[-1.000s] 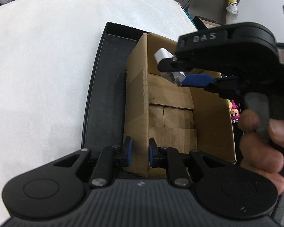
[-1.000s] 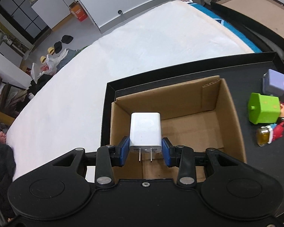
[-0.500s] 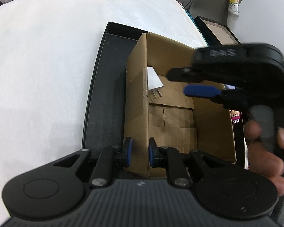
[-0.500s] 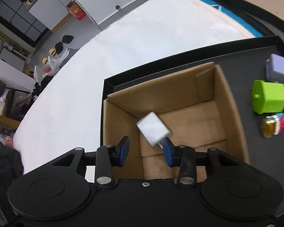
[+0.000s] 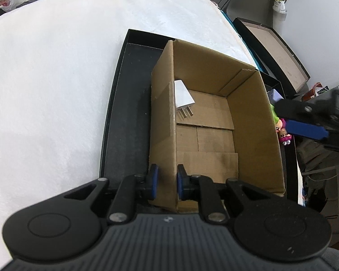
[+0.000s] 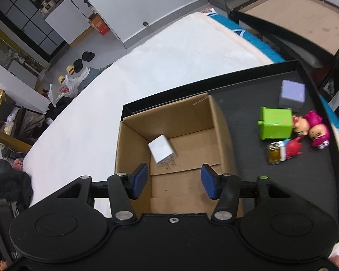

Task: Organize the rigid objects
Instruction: 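Open the right gripper to drop the charger into the box, then move the right tool back to the yellow bottle and red crab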

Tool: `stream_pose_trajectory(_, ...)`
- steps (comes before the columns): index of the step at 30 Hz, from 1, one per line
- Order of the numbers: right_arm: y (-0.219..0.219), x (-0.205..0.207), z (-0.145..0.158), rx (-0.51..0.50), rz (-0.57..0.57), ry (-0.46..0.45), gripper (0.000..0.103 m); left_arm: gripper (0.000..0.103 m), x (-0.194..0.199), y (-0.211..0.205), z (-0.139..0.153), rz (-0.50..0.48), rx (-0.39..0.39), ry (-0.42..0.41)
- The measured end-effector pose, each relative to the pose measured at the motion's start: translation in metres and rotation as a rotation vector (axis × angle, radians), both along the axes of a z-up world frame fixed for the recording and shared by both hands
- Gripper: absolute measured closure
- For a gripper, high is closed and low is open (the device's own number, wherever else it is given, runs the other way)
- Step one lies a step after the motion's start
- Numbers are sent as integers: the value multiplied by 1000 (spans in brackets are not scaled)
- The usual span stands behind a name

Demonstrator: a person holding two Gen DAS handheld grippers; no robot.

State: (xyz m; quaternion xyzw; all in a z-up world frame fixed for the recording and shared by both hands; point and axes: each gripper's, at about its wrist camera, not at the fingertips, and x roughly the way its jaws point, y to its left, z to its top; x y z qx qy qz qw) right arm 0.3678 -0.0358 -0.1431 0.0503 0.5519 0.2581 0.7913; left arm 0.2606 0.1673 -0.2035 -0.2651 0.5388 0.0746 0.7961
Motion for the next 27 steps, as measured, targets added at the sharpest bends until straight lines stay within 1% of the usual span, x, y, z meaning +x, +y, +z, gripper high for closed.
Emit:
stream_pose_trajectory(2,-5,-1,2,-12,-1,-16,49,88,0,-1,0,1,6,0)
stream_pose_trajectory(8,-28,-2,5,-6,-14,-27,44,89,-1,-3,-1,13,27,-4)
stream_pose_trajectory(16,-61,2,6,-8,-49,-35,43,89,-5,-7,1,37,47,-8)
stream_pose_trajectory(21,-82,6,-1,-5,-66,-26,41,89,-5,-7,1,48,46,-5)
stream_pose_trajectory(27,-105,12,-17,-15,-96,-10,40,89,-4,-8,2,53,47,-2)
